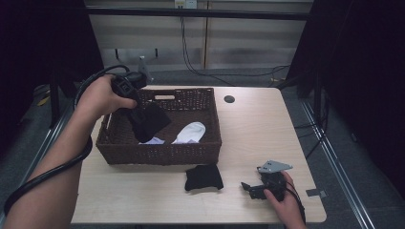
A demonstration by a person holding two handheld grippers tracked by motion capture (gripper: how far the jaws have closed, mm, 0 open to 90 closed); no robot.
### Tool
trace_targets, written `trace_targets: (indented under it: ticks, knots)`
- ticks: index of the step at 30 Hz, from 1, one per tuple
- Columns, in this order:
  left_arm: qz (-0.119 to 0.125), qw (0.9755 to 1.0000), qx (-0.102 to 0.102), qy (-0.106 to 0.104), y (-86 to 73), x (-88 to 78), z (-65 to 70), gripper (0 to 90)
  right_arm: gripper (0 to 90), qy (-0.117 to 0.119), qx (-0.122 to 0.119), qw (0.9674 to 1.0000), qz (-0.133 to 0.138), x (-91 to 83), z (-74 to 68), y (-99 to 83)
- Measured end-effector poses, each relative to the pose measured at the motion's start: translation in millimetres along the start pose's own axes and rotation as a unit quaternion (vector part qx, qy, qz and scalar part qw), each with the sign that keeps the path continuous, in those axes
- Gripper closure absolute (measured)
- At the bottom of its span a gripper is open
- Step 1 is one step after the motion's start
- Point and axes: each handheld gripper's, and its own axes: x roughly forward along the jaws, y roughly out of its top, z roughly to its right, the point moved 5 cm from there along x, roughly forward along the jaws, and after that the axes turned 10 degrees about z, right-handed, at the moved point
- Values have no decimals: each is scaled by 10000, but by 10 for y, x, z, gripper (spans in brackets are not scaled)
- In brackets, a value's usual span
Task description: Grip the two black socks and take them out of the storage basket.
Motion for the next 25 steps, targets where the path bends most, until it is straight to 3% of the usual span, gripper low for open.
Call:
trace_targets:
  ticks: [3, 5, 7, 10, 12, 14, 16, 17, 18, 19, 21, 22, 23, 25]
  knots:
    - [64, 9991, 393, -159, 33, -115, 281, 818, 120, 0, 2, 10000, -2, 0, 0, 0]
    - [39, 9974, 675, -238, 34, -93, 509, 817, 121, 0, 0, 10000, -2, 0, 0, 0]
    - [-11, 9939, 1045, -348, 23, -21, 741, 817, 121, 0, 1, 10000, -2, 0, 0, 0]
    - [78, 9880, 1388, -681, -10, 182, 1066, 815, 121, -2, 1, 10000, 6, 1, -1, 0]
    - [79, 9850, 1539, -773, -37, 366, 1188, 814, 121, 8, -14, 10000, 15, 3, 1, 0]
    - [154, 9839, 1571, -843, -51, 590, 1231, 811, 121, 10, -26, 10000, 18, 4, 2, 0]
    - [231, 9850, 1539, -751, -71, 814, 1218, 778, 121, 0, -7, 10000, 5, 2, 0, -2]
    - [349, 9846, 1554, -721, -77, 911, 1200, 574, 121, 1, -5, 10000, 5, 1, -1, -1]
    - [452, 9825, 1654, -724, -86, 983, 1175, 522, 121, 1, -2, 10000, 4, 1, -1, -1]
    - [506, 9823, 1665, -698, -106, 1033, 1156, 522, 121, 1, -2, 10000, 4, 1, -1, -1]
    - [662, 9823, 1642, -606, -163, 1064, 1123, 383, 121, 3, 0, 10000, -10, -1, -2, -3]
    - [667, 9816, 1678, -618, -211, 1061, 1100, 376, 120, 3, 6, 10000, -8, -1, -2, -3]
    - [734, 9821, 1629, -597, -267, 1061, 1067, 376, 121, 4, 1, 10000, -9, -1, -1, -3]
    - [740, 9857, 1476, -349, -416, 1086, 957, 360, 121, 3, 1, 10000, -9, -1, -2, -3]
